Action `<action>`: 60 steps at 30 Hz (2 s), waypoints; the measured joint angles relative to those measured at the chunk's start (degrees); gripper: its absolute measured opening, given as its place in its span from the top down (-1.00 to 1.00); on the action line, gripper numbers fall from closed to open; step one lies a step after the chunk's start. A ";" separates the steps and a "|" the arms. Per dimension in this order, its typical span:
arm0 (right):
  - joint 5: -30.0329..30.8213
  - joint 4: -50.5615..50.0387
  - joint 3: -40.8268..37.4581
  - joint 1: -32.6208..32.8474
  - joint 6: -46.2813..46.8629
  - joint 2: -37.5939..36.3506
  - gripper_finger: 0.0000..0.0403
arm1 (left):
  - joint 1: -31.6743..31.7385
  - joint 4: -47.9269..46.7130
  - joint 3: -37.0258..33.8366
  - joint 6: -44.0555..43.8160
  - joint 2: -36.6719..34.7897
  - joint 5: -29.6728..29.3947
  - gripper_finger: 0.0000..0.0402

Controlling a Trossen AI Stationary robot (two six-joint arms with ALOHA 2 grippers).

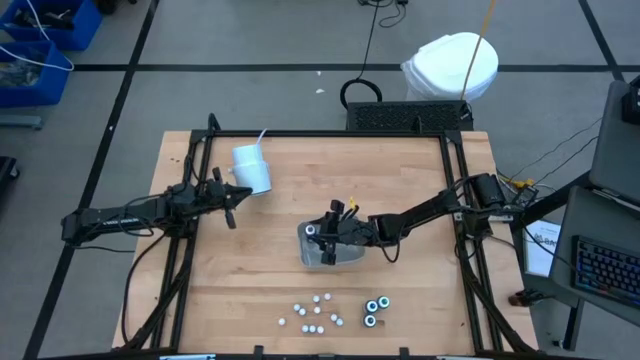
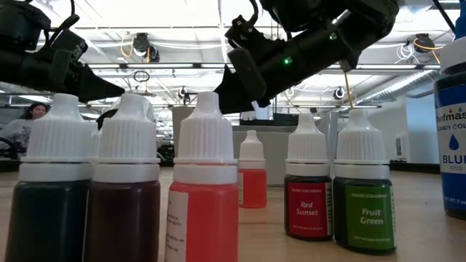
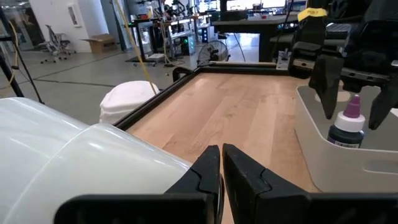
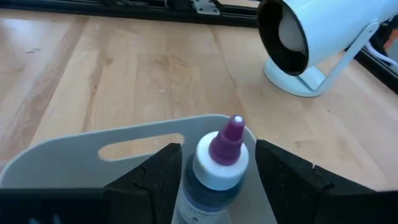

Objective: Pick & Place food coloring
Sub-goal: Put the large purple food coloring bottle into the bin, then put the large green food coloring bottle into the bin

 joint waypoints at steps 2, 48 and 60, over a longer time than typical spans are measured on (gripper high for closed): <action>-1.19 0.42 0.00 -0.02 -0.03 -0.01 0.15 | 0.00 0.00 0.00 0.00 0.00 0.00 0.87; -4.63 5.03 0.00 -1.42 0.69 1.22 0.31 | -0.02 0.10 -0.02 0.04 0.01 -0.04 0.87; -4.54 7.89 -0.02 -1.42 -1.51 0.47 -0.19 | 0.00 0.09 -0.02 0.02 0.02 -0.02 0.87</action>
